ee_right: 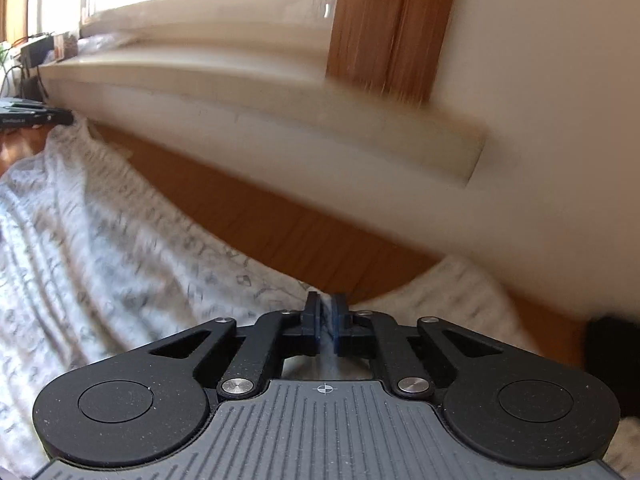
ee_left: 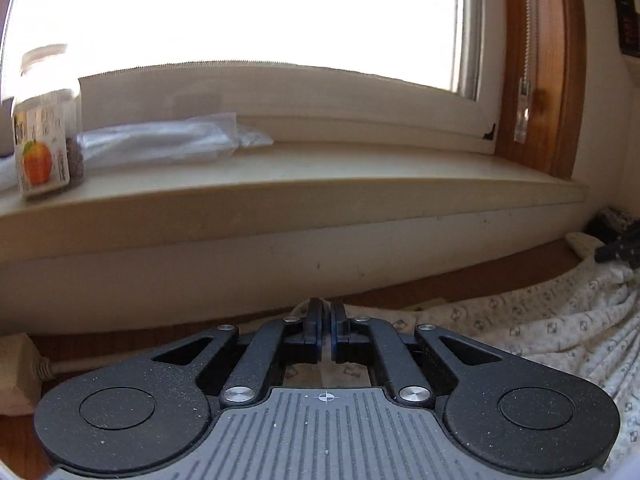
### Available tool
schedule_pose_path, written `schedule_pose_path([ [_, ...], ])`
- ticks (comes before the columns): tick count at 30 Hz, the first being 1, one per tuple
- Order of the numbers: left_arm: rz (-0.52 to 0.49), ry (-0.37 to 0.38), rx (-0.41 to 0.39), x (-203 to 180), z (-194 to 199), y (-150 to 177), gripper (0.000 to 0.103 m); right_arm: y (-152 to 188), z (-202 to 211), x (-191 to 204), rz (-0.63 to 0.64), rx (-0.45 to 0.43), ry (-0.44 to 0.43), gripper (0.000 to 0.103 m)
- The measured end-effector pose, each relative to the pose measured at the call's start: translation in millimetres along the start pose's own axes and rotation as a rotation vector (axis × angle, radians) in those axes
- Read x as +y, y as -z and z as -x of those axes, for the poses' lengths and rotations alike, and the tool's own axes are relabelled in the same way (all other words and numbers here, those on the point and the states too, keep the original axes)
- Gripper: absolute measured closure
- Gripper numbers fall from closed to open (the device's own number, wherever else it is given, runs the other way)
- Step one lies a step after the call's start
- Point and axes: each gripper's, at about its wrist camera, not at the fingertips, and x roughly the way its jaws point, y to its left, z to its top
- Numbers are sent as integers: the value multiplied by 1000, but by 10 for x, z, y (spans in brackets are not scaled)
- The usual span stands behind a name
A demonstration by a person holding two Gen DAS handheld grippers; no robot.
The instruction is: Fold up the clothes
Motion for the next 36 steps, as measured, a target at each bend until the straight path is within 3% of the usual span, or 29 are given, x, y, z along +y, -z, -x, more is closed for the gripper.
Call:
schedule_pose_path([
  [3,5,-18,-73,-33,81,-50,99,-70,175,96,24,-181,162,98],
  [5,22,-39,-107,-27,106,-78,99,-104,191,173,31,-246,244,98],
  [10,9,-79,-52,-67,-70,-74,99,-82,-195,297,81,-106,307,96],
  [12,0,-94,-22,-86,-150,-67,96,-62,-294,315,81,-59,319,90],
  [13,-6,-98,-27,-86,-136,-62,95,-55,-340,322,80,-37,325,81],
  [14,-14,-100,-29,-77,-111,-41,90,-52,-330,323,72,-39,322,68],
  [16,-14,-88,-6,-65,-95,-37,78,-48,-286,319,53,-53,311,55],
  [20,-16,-65,26,-55,-78,-34,64,-28,-207,335,43,-53,259,52],
  [23,-21,-53,25,-77,-90,-41,64,21,-221,339,54,-32,227,44],
  [25,-24,-45,24,-91,-98,-46,64,55,-250,338,54,-21,216,44],
  [28,-29,-33,23,-112,-111,-53,66,99,-307,333,34,-12,194,46],
  [29,-31,-29,22,-119,-115,-55,73,98,-329,319,32,-4,183,52],
  [30,-32,-25,22,-127,-119,-58,90,96,-348,311,34,7,167,63],
  [31,-34,-21,21,-134,-123,-60,102,112,-326,349,41,26,157,97],
  [33,-37,-13,21,-148,-131,-65,101,127,-300,410,61,48,151,99],
  [36,-4,-27,-22,-141,-126,-145,101,54,-326,382,49,13,194,99],
])
